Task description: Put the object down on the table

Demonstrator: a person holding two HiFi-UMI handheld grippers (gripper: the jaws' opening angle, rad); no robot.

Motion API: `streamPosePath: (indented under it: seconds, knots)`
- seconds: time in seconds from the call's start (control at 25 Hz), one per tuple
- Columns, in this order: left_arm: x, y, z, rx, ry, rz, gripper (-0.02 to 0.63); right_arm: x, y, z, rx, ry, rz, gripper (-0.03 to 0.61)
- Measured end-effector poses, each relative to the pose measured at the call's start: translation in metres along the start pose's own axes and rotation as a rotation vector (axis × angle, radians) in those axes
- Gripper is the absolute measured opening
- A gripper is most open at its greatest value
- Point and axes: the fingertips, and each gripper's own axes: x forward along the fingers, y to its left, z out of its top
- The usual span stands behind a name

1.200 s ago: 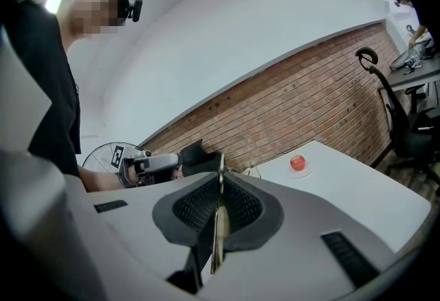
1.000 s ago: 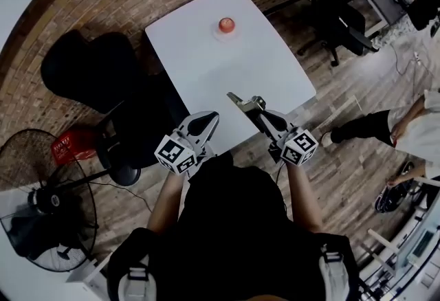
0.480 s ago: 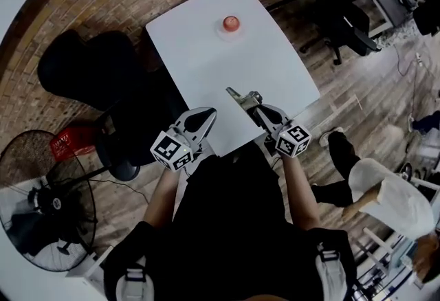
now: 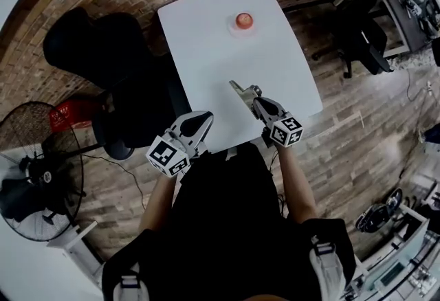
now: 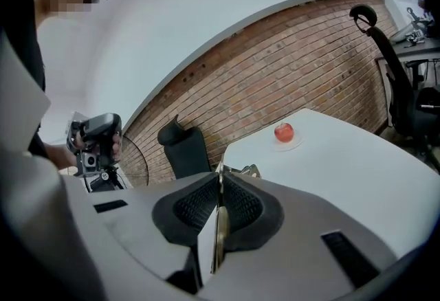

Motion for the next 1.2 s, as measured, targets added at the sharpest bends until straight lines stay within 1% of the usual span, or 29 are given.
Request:
streamPosePath:
  seconds: [0.16, 0.36, 0.64, 0.88, 1.2]
  knots:
    - [0.003, -0.004, 0.000, -0.010, -0.002, 0.038, 0.021, 0.007, -0.018, -0.011, -0.039, 0.044, -0.018, 0.018]
    - [0.006, -0.007, 0.000, -0.016, 0.001, 0.081, 0.021, 0.019, -0.039, -0.024, -0.018, 0.072, -0.019, 0.018]
    - [0.015, -0.009, -0.002, -0.032, -0.005, 0.148, 0.021, 0.040, -0.066, -0.035, -0.038, 0.125, -0.003, 0.018]
    - [0.022, -0.010, -0.003, -0.040, -0.017, 0.182, 0.021, 0.054, -0.087, -0.046, -0.047, 0.168, -0.014, 0.018]
    - [0.034, -0.016, -0.004, -0.040, -0.025, 0.206, 0.021, 0.062, -0.097, -0.057, -0.068, 0.225, 0.009, 0.018]
